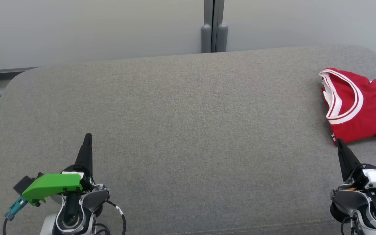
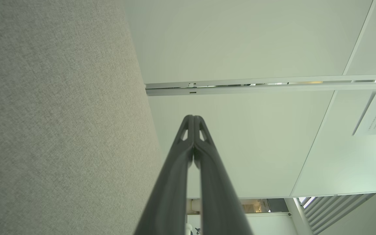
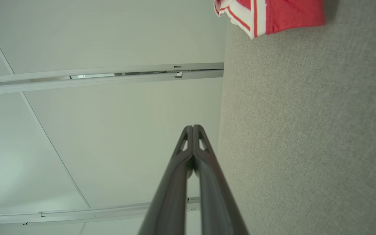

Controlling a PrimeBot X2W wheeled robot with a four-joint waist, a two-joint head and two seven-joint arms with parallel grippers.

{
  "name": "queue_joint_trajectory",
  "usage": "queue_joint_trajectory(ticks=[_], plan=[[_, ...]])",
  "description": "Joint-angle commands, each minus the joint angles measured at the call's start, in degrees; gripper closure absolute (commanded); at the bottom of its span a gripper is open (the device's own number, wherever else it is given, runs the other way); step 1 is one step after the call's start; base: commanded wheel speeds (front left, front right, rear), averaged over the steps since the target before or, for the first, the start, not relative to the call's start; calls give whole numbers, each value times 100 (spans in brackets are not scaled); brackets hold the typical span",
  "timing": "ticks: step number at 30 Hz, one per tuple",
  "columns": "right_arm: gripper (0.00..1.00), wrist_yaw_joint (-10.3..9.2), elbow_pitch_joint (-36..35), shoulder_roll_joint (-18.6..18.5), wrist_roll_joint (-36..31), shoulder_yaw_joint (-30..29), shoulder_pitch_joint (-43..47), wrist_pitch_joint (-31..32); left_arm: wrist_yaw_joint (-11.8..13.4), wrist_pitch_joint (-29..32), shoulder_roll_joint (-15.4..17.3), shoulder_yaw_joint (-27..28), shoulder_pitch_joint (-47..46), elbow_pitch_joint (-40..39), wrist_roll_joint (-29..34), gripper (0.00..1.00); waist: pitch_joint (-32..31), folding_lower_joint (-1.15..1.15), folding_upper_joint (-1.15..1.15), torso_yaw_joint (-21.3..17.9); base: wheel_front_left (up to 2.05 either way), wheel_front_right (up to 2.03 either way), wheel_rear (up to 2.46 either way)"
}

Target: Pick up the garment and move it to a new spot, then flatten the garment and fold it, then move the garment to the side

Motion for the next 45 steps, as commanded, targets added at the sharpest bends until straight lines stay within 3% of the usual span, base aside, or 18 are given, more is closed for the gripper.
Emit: queue_joint_trajectory(ticks=[1, 45], plan=[[100, 2, 10, -12, -9, -11, -63, 18, -19, 10, 3, 19, -74, 4, -46, 100, 0, 0, 0, 0, 0, 0, 0], [100, 2, 11, -1, -28, -28, -68, 24, -19, 9, 3, 16, -73, 2, -48, 100, 0, 0, 0, 0, 0, 0, 0]])
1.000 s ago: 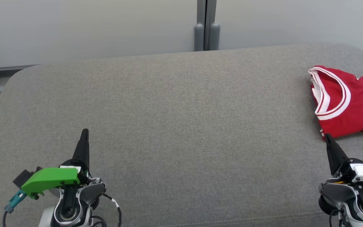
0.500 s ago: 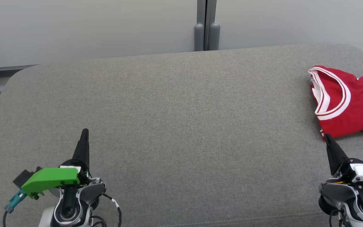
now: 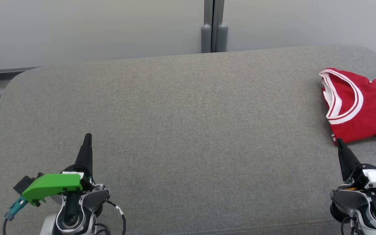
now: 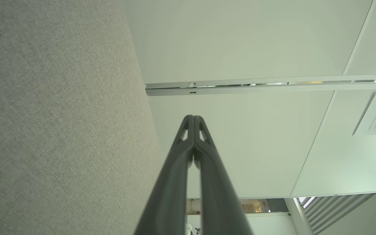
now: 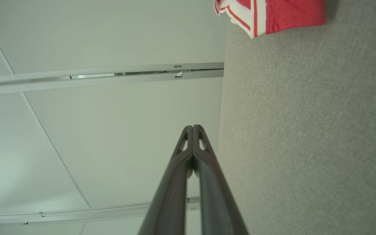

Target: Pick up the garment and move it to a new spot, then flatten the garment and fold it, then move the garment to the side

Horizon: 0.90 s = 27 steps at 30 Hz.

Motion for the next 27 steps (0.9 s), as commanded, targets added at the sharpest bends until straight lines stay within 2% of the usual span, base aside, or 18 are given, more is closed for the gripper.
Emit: queue_joint_trajectory(ticks=[1, 27], plan=[[100, 2, 11, -14, -19, -8, -65, 2, -19, 10, 3, 16, -72, 1, -48, 100, 0, 0, 0, 0, 0, 0, 0], [100, 2, 10, -8, -29, -15, -66, 11, -19, 10, 3, 15, -72, 1, -49, 100, 0, 0, 0, 0, 0, 0, 0]])
